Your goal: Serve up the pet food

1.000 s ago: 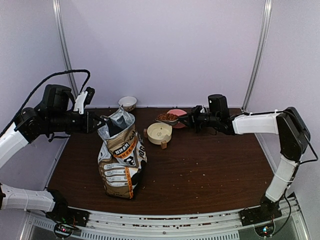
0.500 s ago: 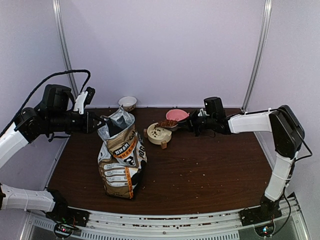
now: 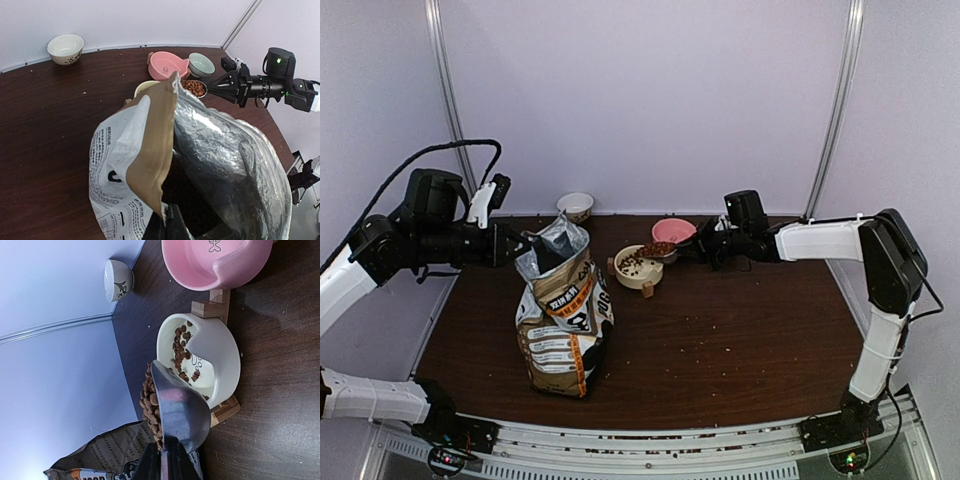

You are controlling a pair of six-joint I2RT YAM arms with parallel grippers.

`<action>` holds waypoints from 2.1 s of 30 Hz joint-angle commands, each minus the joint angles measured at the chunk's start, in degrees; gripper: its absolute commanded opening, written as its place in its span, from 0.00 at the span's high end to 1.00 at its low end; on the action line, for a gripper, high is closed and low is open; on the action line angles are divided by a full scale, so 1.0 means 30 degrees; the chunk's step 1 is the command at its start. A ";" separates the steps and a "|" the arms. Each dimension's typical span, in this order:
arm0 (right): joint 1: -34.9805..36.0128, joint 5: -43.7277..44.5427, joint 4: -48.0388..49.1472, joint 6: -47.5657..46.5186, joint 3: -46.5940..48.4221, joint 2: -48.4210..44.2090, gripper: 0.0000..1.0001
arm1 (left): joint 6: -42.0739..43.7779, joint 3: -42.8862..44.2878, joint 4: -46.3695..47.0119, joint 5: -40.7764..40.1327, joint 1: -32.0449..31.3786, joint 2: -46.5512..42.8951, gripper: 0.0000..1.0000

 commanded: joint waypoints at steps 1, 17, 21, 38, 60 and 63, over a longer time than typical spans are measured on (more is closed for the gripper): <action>-0.0202 0.0563 -0.0571 -0.0831 0.0939 0.0063 1.00 | 0.0472 0.0524 0.2602 -0.0301 0.0334 -0.0629 1.00; -0.0233 0.1602 -0.3756 -0.2771 0.2606 0.0002 1.00 | 0.1065 0.0542 0.3090 0.0719 0.0343 -0.0856 1.00; -0.0232 0.1850 -0.4556 -0.3259 0.3083 0.0031 1.00 | 0.1211 0.0592 0.3133 0.0872 0.0355 -0.0914 1.00; -0.0078 0.3041 -0.8786 -0.6427 0.5732 0.0089 1.00 | 0.1747 0.0567 0.3351 0.1538 0.0355 -0.1037 1.00; 0.1136 0.4973 -1.4820 -1.4468 1.1187 0.1382 1.00 | 0.2229 0.0651 0.3848 0.2457 0.0321 -0.0942 1.00; 0.1302 0.5088 -1.5720 -1.6229 1.2062 0.0743 1.00 | 0.2761 0.1036 0.3902 0.3495 0.0323 -0.0595 1.00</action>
